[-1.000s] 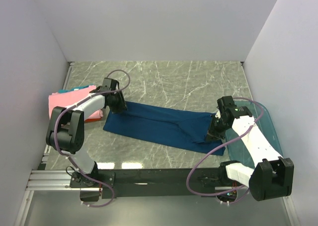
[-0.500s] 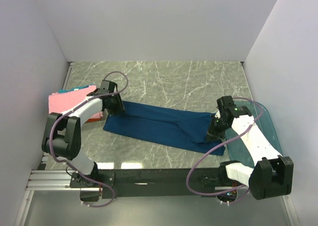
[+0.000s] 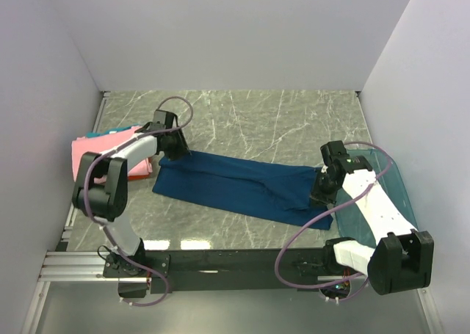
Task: Fold and stack the t-shirts
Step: Fold the tshirt
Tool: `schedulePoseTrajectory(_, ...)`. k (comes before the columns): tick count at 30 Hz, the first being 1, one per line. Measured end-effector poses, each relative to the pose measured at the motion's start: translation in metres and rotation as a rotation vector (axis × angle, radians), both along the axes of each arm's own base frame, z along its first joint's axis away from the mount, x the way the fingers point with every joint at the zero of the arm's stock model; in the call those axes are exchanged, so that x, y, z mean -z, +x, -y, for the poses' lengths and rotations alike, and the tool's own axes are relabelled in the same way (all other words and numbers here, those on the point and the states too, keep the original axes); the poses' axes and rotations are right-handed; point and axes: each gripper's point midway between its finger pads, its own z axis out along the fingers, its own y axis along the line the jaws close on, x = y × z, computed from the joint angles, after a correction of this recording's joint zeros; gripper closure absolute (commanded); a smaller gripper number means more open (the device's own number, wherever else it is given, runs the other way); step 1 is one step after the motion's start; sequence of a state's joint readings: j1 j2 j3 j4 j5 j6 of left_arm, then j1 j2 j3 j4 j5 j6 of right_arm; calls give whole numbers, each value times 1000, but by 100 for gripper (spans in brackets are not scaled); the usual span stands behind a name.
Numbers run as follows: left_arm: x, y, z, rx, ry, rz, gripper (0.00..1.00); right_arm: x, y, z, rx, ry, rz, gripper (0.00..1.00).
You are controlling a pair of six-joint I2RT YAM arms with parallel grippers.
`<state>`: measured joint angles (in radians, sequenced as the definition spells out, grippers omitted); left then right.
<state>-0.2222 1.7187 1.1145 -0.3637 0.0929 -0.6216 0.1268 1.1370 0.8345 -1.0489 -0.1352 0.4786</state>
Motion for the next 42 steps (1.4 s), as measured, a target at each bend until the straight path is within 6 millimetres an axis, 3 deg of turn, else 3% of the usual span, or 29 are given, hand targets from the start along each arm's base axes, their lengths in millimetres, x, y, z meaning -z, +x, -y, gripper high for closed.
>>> schedulePoseTrajectory(3,21,4,1,4,10,-37,57,-7,9,8,23,-45,31,72)
schedulePoseTrajectory(6,34,5,1,7,17,-65,57,-19,25,12,34,-78,72,67)
schedulePoseTrajectory(10,28,13,4,14,8,-38,57,-36,38,9,3,-126,146,66)
schedulePoseTrajectory(14,29,15,5,15,5,-34,57,-61,49,-23,-122,-67,278,69)
schedulePoseTrajectory(16,31,15,5,18,2,-39,57,-64,48,-43,-191,-9,300,70)
schedulePoseTrajectory(18,32,15,5,18,3,-43,57,-56,47,-60,-247,26,283,71)
schedulePoseTrajectory(21,33,15,5,18,3,-43,57,-28,40,-80,-318,49,188,71)
schedulePoseTrajectory(26,33,15,5,18,3,-42,57,18,24,-82,-348,18,26,70)
schedulePoseTrajectory(42,33,15,6,19,1,-42,56,64,27,-74,-344,-68,-50,65)
